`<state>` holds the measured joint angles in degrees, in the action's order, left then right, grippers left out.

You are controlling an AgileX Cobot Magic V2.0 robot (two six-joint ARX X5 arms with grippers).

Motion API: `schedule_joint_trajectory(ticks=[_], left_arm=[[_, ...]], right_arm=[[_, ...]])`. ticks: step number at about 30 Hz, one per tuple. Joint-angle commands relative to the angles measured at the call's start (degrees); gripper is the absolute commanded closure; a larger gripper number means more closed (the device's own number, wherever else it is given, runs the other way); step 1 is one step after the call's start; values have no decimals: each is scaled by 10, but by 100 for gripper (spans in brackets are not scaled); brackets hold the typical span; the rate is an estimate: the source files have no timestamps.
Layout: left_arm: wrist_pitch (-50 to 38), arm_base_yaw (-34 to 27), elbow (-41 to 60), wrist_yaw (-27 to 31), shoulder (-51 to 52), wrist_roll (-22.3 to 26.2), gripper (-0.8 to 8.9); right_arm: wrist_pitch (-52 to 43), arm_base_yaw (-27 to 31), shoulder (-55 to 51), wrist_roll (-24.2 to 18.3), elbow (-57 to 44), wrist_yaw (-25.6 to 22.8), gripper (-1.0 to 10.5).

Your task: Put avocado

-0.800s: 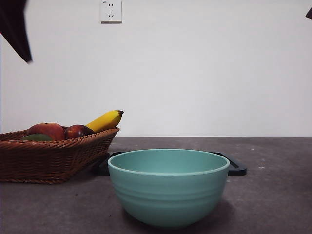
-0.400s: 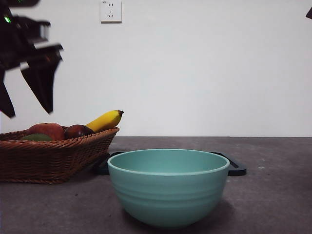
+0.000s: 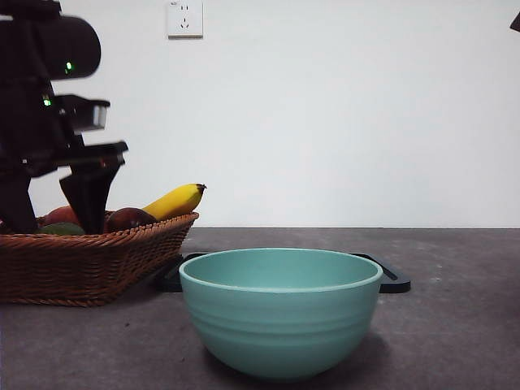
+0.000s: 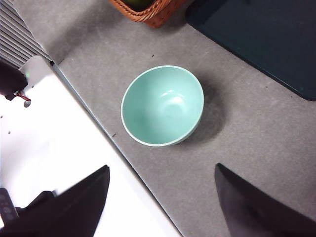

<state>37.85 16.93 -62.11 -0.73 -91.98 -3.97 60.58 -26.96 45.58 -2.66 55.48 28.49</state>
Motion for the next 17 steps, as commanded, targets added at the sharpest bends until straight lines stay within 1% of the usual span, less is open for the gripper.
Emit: schedule_joint_trajectory(ticks=[1, 5, 8, 12, 17], left_arm=[[-3, 5, -12, 8, -20, 0, 408], [-2, 7, -12, 9, -31, -2, 425], [-2, 10, -12, 9, -32, -1, 522], [2, 12, -12, 8, -32, -2, 607], [14, 12, -12, 7, -27, -2, 610]], right_arm=[[-8, -3, 4, 5, 10, 0, 607], [-13, -3, 4, 5, 10, 0, 607], [-15, -3, 4, 5, 10, 0, 607], [-16, -3, 4, 5, 10, 0, 607], [-19, -3, 4, 5, 10, 0, 607]])
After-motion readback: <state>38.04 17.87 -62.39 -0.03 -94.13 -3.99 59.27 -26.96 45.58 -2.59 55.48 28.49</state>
